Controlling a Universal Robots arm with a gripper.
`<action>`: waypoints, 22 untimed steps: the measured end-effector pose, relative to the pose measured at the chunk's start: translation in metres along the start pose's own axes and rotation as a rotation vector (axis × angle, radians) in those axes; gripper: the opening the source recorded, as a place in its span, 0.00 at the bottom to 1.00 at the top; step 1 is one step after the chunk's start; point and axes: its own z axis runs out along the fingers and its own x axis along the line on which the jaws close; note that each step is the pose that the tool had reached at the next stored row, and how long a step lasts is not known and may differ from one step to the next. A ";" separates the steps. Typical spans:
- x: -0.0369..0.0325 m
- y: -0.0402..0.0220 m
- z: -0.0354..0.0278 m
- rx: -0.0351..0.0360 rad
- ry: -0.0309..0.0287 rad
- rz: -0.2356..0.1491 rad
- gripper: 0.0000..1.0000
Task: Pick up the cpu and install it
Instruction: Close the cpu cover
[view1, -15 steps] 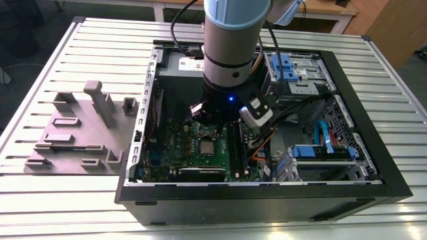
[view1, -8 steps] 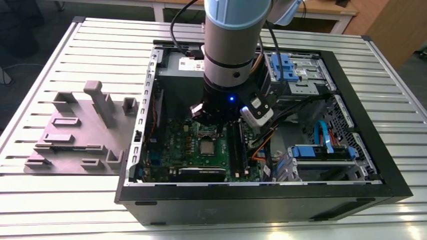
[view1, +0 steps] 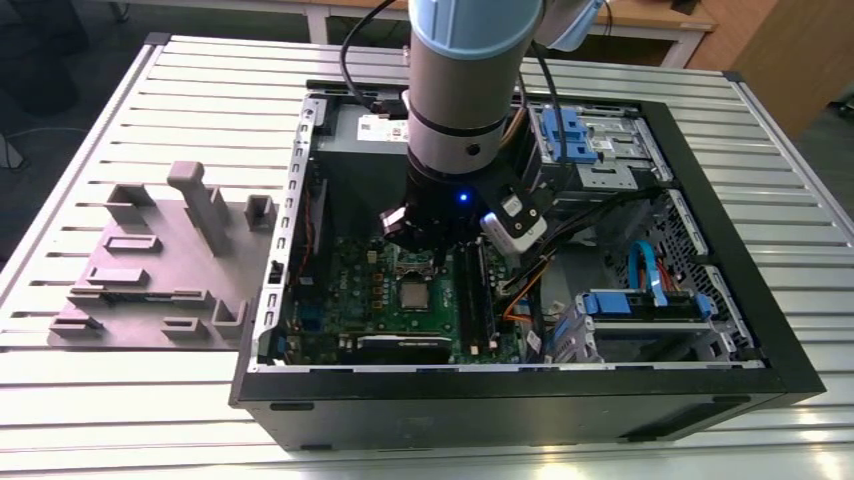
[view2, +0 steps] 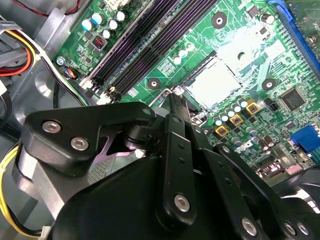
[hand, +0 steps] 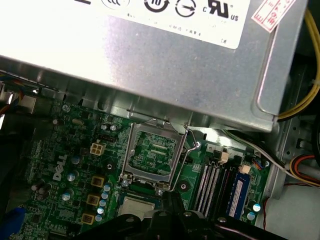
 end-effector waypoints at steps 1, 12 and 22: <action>0.0000 0.0000 0.0000 0.0000 0.0000 0.000 0.10; 0.0000 0.0000 0.0000 -0.0007 0.0005 -0.022 0.10; 0.0000 0.0000 0.0000 -0.0008 0.0005 -0.025 0.10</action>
